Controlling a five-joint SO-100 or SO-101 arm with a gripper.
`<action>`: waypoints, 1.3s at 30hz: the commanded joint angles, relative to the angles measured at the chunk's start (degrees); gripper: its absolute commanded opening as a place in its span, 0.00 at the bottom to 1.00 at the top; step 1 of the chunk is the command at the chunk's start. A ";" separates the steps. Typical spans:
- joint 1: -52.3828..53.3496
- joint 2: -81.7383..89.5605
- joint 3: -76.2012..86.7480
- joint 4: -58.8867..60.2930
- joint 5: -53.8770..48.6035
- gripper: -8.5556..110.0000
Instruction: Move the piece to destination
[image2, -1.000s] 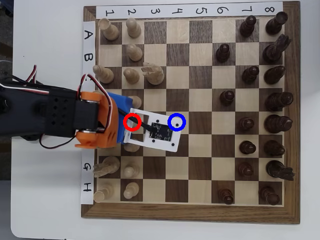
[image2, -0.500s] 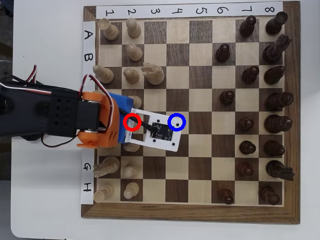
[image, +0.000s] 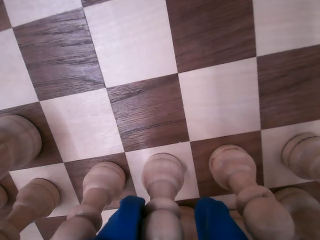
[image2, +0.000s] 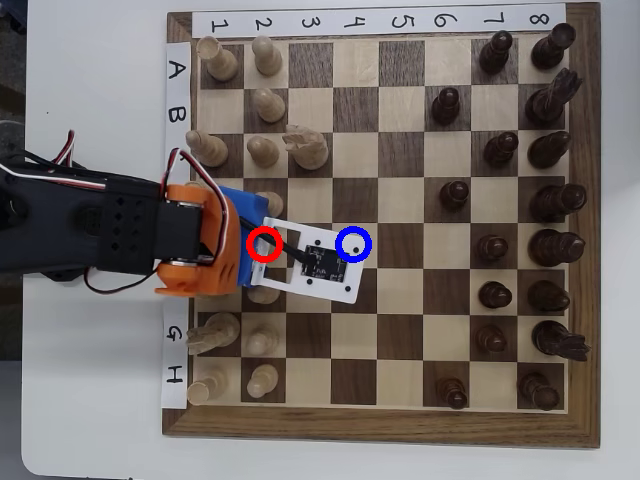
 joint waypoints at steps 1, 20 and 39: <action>-0.70 0.09 -0.79 -1.93 18.19 0.19; -0.44 -0.79 -1.85 -2.64 18.37 0.13; 1.41 1.76 -5.27 1.05 17.49 0.07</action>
